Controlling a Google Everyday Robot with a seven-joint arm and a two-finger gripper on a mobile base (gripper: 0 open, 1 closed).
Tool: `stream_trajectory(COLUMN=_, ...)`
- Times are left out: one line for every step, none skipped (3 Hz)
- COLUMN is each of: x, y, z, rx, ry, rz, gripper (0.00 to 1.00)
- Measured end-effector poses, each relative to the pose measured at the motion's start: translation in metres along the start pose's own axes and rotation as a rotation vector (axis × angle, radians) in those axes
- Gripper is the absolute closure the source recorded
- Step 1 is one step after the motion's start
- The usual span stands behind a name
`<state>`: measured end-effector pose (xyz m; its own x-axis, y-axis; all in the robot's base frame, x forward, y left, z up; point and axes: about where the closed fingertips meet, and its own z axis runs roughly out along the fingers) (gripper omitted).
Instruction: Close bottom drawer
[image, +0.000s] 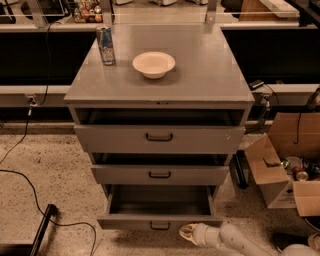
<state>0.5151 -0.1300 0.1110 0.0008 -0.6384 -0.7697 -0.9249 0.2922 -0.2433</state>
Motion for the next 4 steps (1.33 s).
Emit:
stream_trajectory(x=-0.008, y=-0.027, z=0.001, rx=0.028, ry=-0.011, rz=-0.011, gripper=1.00)
stream_trajectory(x=-0.020, y=-0.062, z=0.001, rx=0.061, ry=-0.064, rz=0.005, gripper=1.00)
stream_trajectory(x=-0.020, y=-0.062, z=0.001, rx=0.061, ry=-0.064, rz=0.005, gripper=1.00)
stream_trajectory(x=-0.022, y=-0.064, z=0.005, rx=0.069, ry=-0.061, rz=-0.017, gripper=1.00)
